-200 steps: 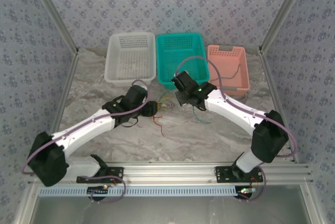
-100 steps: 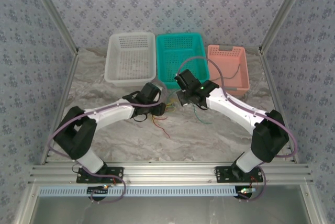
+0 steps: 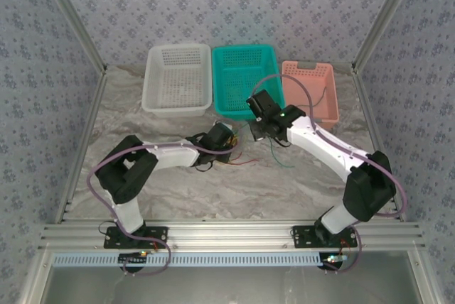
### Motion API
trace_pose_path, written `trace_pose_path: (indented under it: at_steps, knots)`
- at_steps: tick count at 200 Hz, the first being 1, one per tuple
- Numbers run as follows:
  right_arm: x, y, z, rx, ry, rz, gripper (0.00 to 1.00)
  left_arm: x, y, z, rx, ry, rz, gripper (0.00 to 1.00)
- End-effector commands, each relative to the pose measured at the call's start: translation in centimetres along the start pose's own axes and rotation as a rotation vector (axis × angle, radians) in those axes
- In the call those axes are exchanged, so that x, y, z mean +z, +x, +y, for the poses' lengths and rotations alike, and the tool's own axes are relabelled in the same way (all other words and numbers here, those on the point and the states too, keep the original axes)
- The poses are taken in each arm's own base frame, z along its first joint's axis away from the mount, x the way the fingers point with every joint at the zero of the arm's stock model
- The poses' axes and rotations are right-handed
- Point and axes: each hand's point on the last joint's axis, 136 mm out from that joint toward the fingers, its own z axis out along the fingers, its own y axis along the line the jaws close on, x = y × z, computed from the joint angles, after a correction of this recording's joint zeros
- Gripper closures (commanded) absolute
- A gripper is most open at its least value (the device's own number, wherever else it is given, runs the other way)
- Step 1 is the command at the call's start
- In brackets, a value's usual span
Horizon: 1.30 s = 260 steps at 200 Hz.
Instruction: Untangle the cables
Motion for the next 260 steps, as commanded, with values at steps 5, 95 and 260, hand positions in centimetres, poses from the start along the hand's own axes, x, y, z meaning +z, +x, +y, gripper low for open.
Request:
trace_pose_path:
  at_steps: [5,95,260]
  knots:
    - [-4.0,-2.2,-3.0,0.088,0.042,-0.086,1.00,0.7,5.7,3.2,-0.012,-0.111,0.133,1.00]
    - [-11.4,-4.6,-8.9,0.277,0.021,-0.269,1.00,-2.9,6.3,7.7,-0.073,-0.271,0.135,1.00]
    - [-10.2,-7.1,-2.0,0.210,-0.238,-0.367,1.00,-23.9,-12.0,-3.1,-0.655,0.526,-0.313,0.28]
